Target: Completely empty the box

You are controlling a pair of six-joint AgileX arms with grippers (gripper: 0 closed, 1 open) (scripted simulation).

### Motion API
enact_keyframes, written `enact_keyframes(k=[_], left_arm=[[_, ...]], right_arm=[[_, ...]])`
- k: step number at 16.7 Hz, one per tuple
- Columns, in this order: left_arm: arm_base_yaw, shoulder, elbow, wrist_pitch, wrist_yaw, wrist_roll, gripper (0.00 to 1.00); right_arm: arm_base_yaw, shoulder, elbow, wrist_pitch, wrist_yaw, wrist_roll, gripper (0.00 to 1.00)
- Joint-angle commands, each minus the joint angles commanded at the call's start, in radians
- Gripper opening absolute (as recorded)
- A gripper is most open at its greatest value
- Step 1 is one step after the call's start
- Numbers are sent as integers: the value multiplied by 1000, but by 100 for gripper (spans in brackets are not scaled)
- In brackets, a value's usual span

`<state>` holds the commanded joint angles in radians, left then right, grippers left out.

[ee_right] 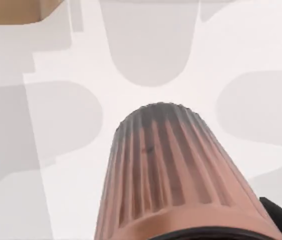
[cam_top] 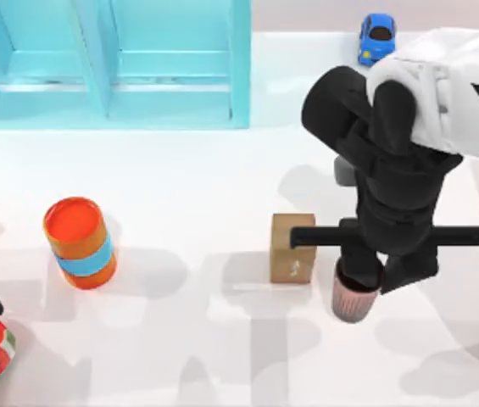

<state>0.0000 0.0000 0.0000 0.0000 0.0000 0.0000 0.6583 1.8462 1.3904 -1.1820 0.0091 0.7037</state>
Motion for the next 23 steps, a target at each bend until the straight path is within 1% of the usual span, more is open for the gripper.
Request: enact_keyframes(k=[4,11,16,23], left_arm=[[0,0,0,0,0,0,100],[0,0,0,0,0,0,100],[0,0,0,0,0,0,100],[0,0,0,0,0,0,100]], right_arm=[[-3,8,0,1,-3,1,0],[9,49,-103,152,-1,11,0],[11,54,-114,168,-1,12,0],[11,54,-114,168,-1,12,53]])
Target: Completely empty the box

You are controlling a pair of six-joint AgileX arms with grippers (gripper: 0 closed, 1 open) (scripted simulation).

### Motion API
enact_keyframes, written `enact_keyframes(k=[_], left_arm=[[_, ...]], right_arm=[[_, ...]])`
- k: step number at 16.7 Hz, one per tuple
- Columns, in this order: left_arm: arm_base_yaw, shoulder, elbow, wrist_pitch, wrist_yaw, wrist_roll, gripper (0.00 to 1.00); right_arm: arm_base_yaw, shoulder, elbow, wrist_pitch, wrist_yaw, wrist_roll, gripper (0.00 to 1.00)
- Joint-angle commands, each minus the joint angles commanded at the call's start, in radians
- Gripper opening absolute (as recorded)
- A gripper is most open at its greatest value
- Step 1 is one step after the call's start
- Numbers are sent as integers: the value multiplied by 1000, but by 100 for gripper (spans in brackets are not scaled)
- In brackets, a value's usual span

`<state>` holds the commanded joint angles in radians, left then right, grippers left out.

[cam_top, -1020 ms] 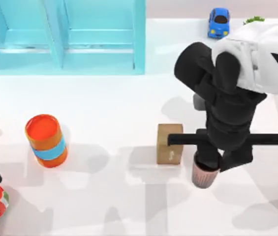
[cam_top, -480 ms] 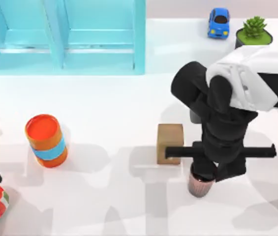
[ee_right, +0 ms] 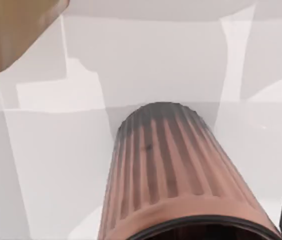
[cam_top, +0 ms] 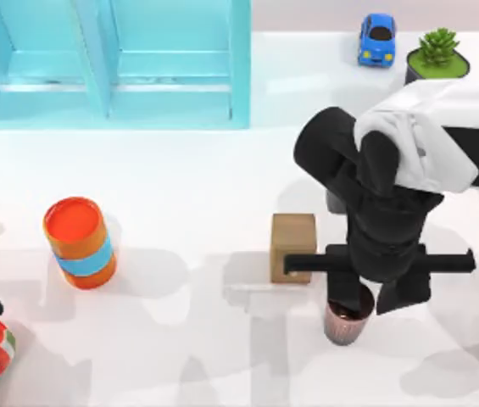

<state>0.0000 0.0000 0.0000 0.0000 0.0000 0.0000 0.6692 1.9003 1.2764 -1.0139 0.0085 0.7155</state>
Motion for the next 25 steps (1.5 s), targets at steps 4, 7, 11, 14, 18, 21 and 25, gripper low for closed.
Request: enact_keyframes(k=[4,7,11,14,18,21,25], left_arm=[[0,0,0,0,0,0,100],[0,0,0,0,0,0,100],[0,0,0,0,0,0,100],[0,0,0,0,0,0,100],[0,0,0,0,0,0,100],[0,0,0,0,0,0,100],[0,0,0,0,0,0,100]], right_arm=[[0,0,0,0,0,0,83],[0,0,0,0,0,0,100],[0,0,0,0,0,0,100],[0,0,0,0,0,0,100],[-1,-4,34,-38,1,1,100],[0,-14,111,-133,1,3,100],[0,-33,198,-253,1,1,100]])
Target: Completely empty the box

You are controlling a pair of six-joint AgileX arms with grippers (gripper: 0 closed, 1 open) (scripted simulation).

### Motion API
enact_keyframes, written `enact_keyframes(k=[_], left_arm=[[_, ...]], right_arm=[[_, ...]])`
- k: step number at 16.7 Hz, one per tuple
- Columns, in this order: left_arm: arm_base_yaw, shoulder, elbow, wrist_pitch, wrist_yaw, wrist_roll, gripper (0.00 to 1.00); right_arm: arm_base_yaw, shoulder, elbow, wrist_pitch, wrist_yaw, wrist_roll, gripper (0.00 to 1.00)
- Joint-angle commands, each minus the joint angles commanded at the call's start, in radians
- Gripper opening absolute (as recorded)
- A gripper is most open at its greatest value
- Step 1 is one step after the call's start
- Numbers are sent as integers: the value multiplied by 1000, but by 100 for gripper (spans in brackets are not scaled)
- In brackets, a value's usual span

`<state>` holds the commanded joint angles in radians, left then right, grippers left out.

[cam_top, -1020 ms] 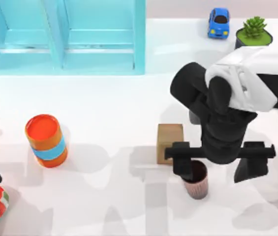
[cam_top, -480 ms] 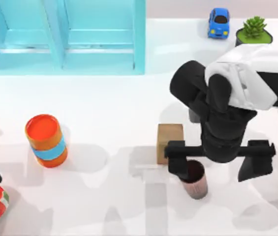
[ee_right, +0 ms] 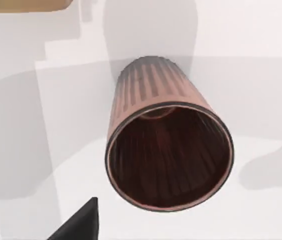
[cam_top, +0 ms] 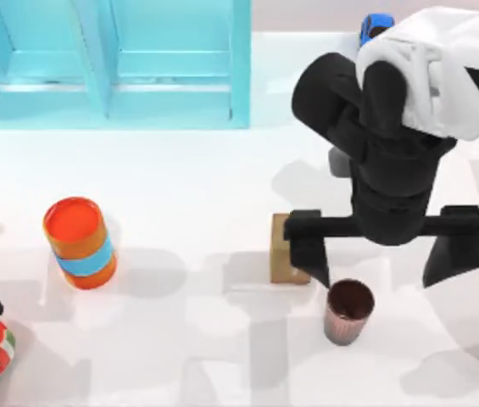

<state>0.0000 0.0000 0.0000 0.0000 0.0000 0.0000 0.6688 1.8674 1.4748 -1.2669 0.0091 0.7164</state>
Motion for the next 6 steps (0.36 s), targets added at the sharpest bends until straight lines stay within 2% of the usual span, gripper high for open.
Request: enact_keyframes(k=[6], left_arm=[[0,0,0,0,0,0,100]], right_arm=[[-5,-41,111,-130,0,-6,100]])
